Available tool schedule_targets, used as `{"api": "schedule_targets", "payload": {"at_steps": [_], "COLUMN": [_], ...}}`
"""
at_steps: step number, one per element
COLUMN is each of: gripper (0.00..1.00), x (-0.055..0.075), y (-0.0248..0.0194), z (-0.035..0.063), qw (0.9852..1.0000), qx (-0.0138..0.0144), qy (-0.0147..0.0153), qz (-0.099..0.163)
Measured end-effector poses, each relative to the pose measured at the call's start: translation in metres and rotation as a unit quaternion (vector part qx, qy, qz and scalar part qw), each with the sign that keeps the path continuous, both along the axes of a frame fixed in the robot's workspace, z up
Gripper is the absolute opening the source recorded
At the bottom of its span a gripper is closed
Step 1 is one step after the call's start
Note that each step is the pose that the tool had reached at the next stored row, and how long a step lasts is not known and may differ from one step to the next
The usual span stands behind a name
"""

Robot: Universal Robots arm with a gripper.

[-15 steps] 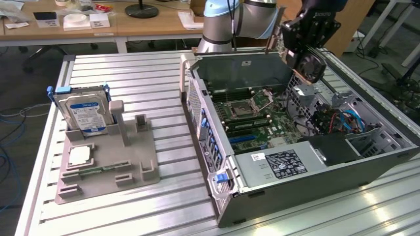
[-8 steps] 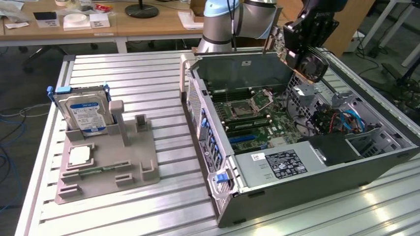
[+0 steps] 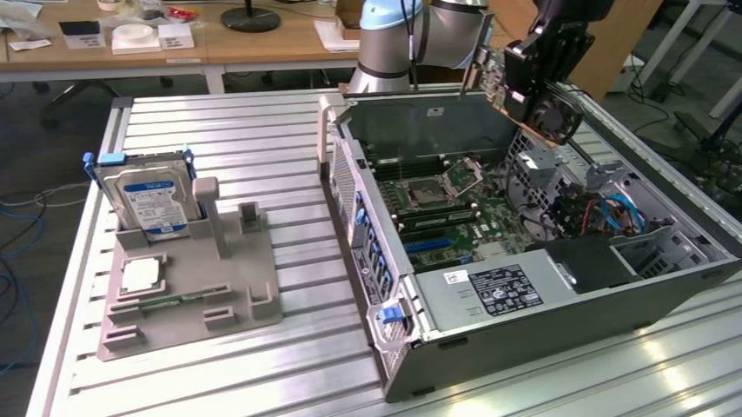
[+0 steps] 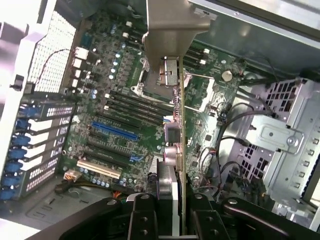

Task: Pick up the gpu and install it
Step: 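Insert the gpu into the slot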

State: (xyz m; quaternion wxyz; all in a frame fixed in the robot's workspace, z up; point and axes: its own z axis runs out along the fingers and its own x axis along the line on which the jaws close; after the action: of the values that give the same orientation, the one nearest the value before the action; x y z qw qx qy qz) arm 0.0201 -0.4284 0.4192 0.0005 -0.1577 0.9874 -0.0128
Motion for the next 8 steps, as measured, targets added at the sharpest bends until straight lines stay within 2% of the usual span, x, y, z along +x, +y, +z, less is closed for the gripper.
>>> {"api": "schedule_targets", "payload": {"at_steps": [8], "gripper": [0.28], "x": [0.0000], "y": [0.0000], "z": [0.0000], "qw": [0.9991], "qx": [0.0000], "qy": [0.0000], "qz": [0.043]}}
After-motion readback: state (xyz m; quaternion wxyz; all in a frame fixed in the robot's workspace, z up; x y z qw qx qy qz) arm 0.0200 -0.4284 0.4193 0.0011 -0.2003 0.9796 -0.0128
